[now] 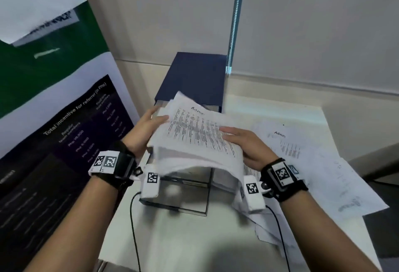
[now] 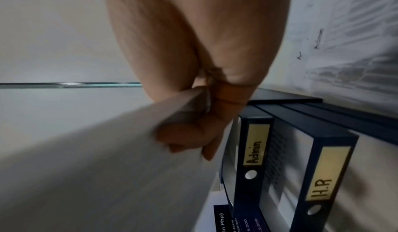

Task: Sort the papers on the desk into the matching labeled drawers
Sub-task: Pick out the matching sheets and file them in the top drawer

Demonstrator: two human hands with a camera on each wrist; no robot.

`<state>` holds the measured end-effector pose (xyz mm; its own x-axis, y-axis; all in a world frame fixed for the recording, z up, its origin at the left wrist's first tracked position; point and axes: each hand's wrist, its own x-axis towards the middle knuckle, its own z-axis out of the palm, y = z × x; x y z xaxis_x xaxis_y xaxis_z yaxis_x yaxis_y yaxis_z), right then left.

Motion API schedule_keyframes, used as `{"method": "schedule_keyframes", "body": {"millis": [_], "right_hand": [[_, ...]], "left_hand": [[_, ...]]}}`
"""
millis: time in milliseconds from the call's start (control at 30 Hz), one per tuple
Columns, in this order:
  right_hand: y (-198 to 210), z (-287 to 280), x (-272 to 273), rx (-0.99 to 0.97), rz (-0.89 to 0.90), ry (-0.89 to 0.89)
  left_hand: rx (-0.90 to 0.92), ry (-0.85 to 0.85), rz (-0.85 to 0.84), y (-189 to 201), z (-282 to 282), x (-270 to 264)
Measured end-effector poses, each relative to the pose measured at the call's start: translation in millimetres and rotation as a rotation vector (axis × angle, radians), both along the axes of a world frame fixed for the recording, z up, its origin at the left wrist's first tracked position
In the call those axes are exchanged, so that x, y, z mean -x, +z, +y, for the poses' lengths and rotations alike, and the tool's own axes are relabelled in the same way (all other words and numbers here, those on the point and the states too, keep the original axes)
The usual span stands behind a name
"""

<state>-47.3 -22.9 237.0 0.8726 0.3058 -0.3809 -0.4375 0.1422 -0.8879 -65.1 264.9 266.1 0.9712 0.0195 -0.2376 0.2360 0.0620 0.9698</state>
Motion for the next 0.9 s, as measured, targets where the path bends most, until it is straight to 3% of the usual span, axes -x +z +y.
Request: {"method": "schedule_keyframes", "body": {"millis": [167,333,500,600,667,767,900], "right_hand": [[-4.5,42.9,-32.2,-0.013,0.198,0.144],[-2.9,63.1,-45.8,0.026,0.163,0.169],[-9.7,50.2,-41.7,0.113,0.174,0.274],[-13.1,53.4,-53.9,0.158,0.107,0.074],[-18.2,60.6,-72.5,0.21,0.072,-0.057],[-29.1,72.4,-100.1,0.311,0.099,-0.166],[-11.1,91.3,-106.9,0.156,0.22,-0.169]], "left_hand": [[-0.191,0.024,0.062,-0.8,40.2,8.6],[-0.239,0.087,0.086,-13.6,62.4,-11.2],[-0.36,0.251,-0.026,-36.2,54.2,-34.0],[-0.56,0.307,-0.128,-45.4,46.3,-44.9],[-0.764,0.313,-0.301,-51.4,39.0,-49.2],[-0.973,0.129,-0.555,-56.6,19.0,-51.2],[-1.191,-0.272,-0.502,-69.4,-9.7,-65.0]]}}
